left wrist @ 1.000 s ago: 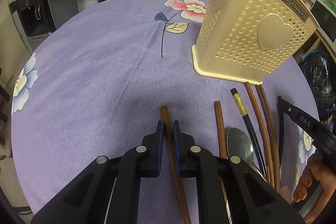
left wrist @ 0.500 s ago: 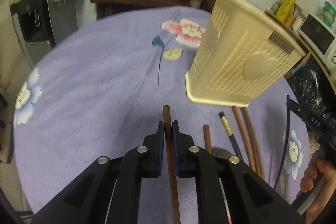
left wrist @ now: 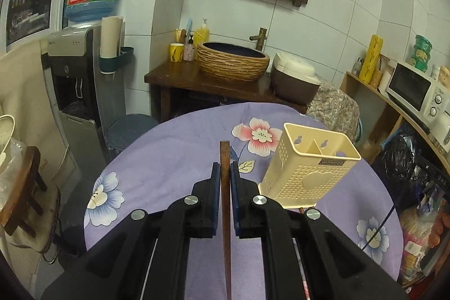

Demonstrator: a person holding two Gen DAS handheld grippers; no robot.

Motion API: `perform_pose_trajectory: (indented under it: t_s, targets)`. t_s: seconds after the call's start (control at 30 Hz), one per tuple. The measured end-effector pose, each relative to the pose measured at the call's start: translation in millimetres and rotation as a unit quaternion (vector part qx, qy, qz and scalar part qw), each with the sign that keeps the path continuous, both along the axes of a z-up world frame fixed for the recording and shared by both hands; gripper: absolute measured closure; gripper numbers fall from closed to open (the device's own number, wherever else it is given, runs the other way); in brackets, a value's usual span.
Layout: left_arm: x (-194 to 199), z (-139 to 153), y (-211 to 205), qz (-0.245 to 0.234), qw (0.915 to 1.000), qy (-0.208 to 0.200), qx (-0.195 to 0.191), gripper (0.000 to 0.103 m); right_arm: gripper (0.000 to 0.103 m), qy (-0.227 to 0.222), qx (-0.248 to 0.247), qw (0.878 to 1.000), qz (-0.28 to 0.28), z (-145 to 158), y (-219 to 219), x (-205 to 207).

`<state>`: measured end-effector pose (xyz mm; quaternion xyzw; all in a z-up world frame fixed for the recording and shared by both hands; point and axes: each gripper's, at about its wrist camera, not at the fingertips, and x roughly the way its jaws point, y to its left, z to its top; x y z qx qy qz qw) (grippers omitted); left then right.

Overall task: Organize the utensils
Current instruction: 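Lift the chopstick with the left tool and drop it into the cream holder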

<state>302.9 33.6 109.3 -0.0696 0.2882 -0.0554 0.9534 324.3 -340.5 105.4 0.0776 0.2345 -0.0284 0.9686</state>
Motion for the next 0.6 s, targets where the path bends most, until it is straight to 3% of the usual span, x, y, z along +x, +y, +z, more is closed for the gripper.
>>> perform_pose_trajectory:
  t_s: [0.37, 0.6]
  targets:
    - [-1, 32, 6, 0.006, 0.9993, -0.036, 0.000, 0.095, 0.095, -0.026, -0.013, 1.000, 0.004, 37, 0, -5]
    - [23, 102, -4, 0.005, 0.9967, -0.080, -0.007, 0.095, 0.095, -0.075, -0.009, 0.997, 0.013, 123, 16, 14]
